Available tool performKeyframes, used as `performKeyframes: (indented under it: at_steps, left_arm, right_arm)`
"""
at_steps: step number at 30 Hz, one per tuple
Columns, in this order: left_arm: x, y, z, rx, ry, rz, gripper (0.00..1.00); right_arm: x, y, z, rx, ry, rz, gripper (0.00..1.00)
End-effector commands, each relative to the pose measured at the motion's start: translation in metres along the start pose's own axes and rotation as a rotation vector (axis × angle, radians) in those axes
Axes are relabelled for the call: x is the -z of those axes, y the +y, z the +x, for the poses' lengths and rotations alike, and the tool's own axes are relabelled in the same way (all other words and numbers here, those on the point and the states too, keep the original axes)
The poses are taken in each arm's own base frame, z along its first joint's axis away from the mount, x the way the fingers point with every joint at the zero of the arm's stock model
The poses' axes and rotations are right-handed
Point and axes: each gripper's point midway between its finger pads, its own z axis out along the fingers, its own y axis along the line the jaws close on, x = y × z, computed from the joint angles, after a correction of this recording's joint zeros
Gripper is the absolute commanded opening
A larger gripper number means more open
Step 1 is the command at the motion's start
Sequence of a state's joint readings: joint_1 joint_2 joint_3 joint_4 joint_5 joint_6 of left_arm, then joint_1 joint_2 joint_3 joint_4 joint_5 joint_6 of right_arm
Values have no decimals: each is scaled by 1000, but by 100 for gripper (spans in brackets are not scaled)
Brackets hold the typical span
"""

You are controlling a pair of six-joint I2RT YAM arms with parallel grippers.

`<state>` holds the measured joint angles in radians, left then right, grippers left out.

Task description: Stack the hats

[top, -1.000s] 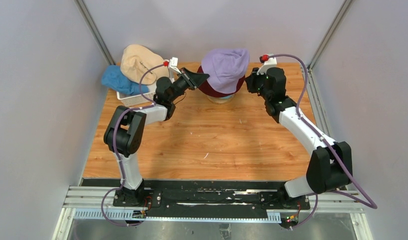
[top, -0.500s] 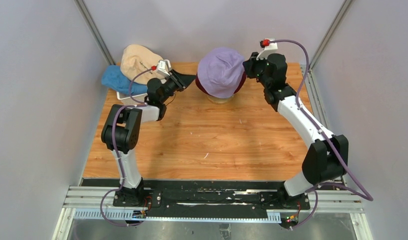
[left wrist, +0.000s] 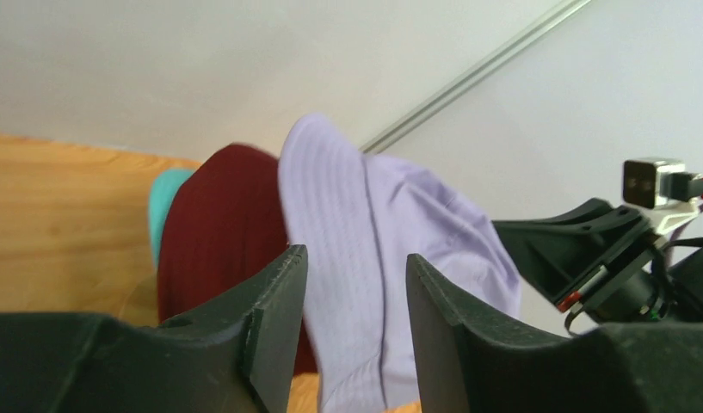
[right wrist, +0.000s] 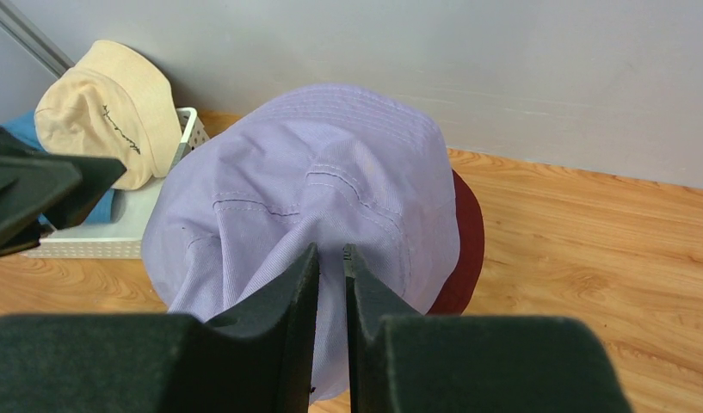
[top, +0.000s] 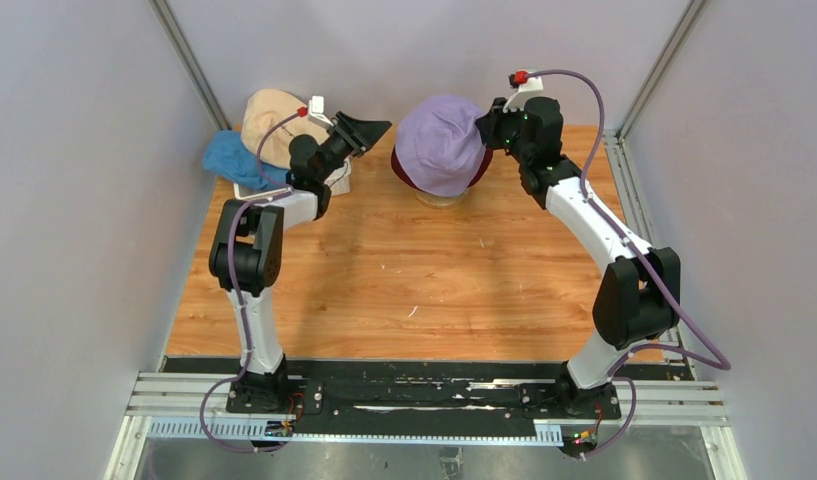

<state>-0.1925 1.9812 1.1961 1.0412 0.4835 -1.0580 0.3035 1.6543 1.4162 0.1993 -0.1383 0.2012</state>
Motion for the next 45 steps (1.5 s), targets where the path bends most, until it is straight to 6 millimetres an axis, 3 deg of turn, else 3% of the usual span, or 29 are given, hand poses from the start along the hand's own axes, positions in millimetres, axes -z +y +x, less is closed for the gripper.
performKeyframes:
  at_steps: [1,6,16,39,41,45]
  left_arm:
    - [-17,-12,-7,37,24,110,51]
    - [-30,-3,-2,52,74,115,51]
    - [-32,13,11,74,129,89,56]
    - [-53,6,35,124,255,153,54]
    - [-53,3,33,127,249,167,45]
    - [-56,1,30,144,238,185,7]
  right_arm:
    - [4,2,-20,-1,-36,-12,17]
    - [10,2,-27,9,-51,-2,17]
    - [25,2,-46,29,-96,12,25]
    - [42,-15,-50,33,-122,64,26]
    - [43,-17,-49,33,-120,68,26]
    - [45,-22,-46,27,-118,78,26]
